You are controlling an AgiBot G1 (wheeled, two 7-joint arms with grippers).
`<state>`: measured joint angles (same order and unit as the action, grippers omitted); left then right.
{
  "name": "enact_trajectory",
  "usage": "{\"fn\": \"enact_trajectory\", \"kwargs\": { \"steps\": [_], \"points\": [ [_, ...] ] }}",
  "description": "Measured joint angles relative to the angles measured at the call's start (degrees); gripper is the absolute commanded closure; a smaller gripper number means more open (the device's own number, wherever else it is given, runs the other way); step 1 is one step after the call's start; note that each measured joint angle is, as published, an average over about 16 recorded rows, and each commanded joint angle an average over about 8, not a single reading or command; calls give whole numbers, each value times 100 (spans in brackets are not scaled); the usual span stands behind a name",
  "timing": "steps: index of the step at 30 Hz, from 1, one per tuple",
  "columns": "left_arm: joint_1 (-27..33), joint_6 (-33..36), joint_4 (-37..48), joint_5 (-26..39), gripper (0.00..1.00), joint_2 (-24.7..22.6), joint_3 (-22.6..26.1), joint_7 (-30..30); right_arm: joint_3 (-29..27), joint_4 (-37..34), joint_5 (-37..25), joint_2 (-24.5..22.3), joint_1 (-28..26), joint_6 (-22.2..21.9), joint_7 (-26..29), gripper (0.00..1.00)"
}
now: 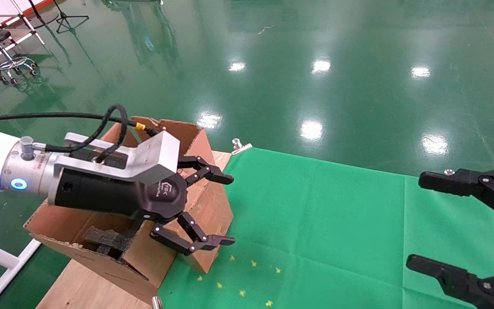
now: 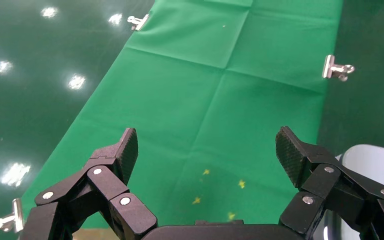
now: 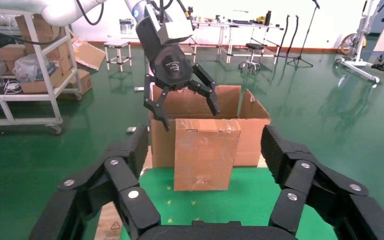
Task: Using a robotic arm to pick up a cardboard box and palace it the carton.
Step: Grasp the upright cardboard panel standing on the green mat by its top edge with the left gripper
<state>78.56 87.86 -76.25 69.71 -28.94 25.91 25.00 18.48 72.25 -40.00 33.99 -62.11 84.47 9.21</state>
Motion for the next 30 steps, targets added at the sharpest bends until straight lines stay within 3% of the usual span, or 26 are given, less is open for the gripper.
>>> {"fn": "enact_trajectory", "kwargs": {
  "steps": [7, 18, 24, 30],
  "points": [
    [486, -37, -28, 943, 0, -69, 316, 795, 0, -1, 0, 0, 0, 0, -1, 100],
    [1371, 80, 57, 2783, 0, -622, 1189, 3361, 1, -1, 1, -1, -1, -1, -1, 100],
    [1395, -91, 161, 3214, 0, -851, 1474, 4397, 2, -1, 1, -1, -1, -1, -1, 100],
    [1199, -455, 294, 3360, 0, -948, 1536, 4716, 2, -1, 1, -1, -1, -1, -2, 100]
  ]
}}
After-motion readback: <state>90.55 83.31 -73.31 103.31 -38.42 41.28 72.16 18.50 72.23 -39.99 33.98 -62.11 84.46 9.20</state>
